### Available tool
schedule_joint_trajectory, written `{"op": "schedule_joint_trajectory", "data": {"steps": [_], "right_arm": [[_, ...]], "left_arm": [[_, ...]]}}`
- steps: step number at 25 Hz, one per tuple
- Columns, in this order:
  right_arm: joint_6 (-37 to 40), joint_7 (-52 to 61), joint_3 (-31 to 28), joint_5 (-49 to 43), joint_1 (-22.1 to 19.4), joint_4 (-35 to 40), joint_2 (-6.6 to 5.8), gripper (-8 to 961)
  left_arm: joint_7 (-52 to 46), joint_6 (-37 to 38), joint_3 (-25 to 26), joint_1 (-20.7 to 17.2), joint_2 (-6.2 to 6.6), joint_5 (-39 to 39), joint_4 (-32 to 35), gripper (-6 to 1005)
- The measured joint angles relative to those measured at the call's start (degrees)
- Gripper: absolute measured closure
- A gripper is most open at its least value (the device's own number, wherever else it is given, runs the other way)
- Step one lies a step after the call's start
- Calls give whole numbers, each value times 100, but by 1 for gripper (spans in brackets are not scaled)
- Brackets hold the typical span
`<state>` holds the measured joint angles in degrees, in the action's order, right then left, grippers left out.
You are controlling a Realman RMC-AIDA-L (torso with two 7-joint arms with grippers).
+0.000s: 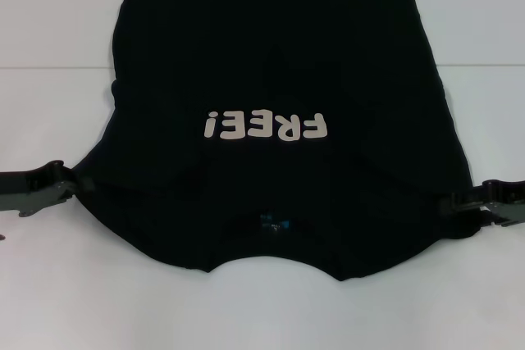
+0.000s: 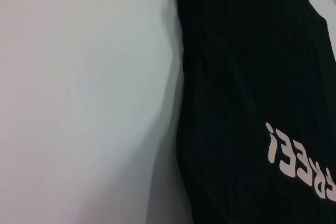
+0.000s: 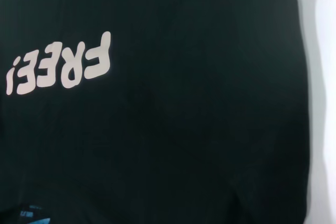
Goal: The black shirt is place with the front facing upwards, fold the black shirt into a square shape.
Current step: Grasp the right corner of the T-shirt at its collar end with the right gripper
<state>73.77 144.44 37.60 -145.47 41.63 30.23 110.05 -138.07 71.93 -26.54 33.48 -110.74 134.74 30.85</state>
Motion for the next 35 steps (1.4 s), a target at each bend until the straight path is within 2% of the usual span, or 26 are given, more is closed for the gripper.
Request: {"op": "schedule_joint_trajectory", "data": {"steps": [11, 16, 27, 35], "right_arm": [[0, -6, -8, -1, -21, -11, -3, 116], [19, -24, -26, 46, 49, -59, 29, 136], [86, -71, -3, 292, 65, -72, -1, 179], [5, -84, -2, 303, 99, -129, 47, 211]], "left_arm": [[0, -2, 5, -16, -16, -10, 0, 972], [0, -4, 9, -17, -17, -12, 0, 973], [0, 1, 9, -18, -17, -30, 0, 973], [0, 6, 9, -17, -17, -37, 0, 973]]}}
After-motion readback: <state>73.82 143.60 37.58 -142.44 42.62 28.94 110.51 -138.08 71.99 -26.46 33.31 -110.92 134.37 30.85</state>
